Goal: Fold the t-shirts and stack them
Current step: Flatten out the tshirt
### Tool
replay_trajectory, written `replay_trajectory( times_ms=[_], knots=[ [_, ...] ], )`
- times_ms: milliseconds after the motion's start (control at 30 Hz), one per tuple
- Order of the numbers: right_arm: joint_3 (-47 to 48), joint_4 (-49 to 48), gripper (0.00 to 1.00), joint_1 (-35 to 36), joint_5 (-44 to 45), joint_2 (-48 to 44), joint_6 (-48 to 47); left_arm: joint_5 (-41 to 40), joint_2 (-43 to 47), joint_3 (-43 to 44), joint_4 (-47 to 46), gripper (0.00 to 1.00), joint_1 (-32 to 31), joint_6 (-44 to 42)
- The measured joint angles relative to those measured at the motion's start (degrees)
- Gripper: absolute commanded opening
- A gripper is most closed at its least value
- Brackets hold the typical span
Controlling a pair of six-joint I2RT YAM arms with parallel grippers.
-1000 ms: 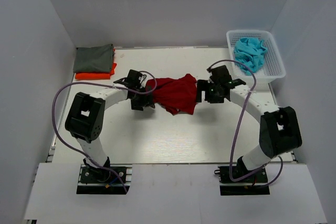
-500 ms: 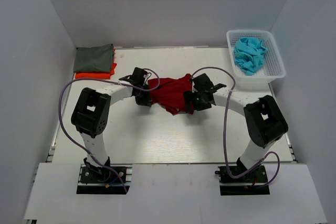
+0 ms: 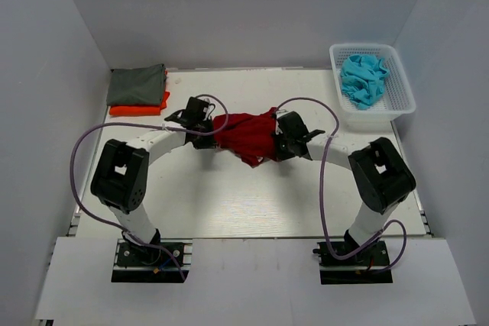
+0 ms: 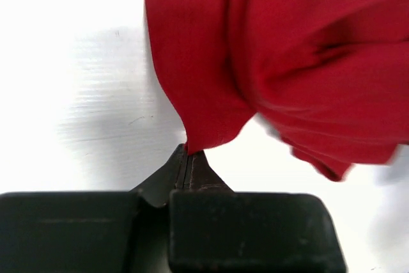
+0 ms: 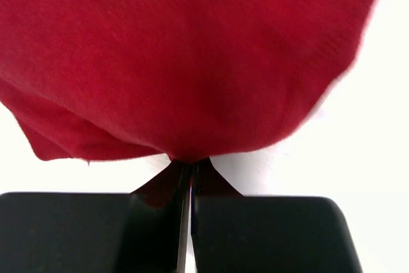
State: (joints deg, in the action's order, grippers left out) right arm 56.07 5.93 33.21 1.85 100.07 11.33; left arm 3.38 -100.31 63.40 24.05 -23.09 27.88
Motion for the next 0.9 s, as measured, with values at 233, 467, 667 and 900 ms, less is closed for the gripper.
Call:
replay_trajectory(
  times_ms=[233, 467, 667, 900],
  knots=[
    [-1.03, 2.73, 0.0, 0.22, 6.82, -13.73, 0.5, -3.87, 10.56, 2.08, -0.61, 0.0, 0.0, -0.63],
    [15.98, 9.53, 0.0, 0.15, 15.93, -24.35, 0.04, -8.81, 22.6, 9.64, -2.86, 0.0, -0.02, -1.95],
    [31.74, 12.07, 0.0, 0.13, 19.23, -26.69, -2.97, -10.93, 31.08, 19.39, -7.32, 0.0, -0.02, -4.92],
    [40.76, 10.38, 0.0, 0.2, 21.62, -31.1, -11.23, -17.51, 36.89, 27.47, -9.38, 0.0, -0.02, -8.17]
  ],
)
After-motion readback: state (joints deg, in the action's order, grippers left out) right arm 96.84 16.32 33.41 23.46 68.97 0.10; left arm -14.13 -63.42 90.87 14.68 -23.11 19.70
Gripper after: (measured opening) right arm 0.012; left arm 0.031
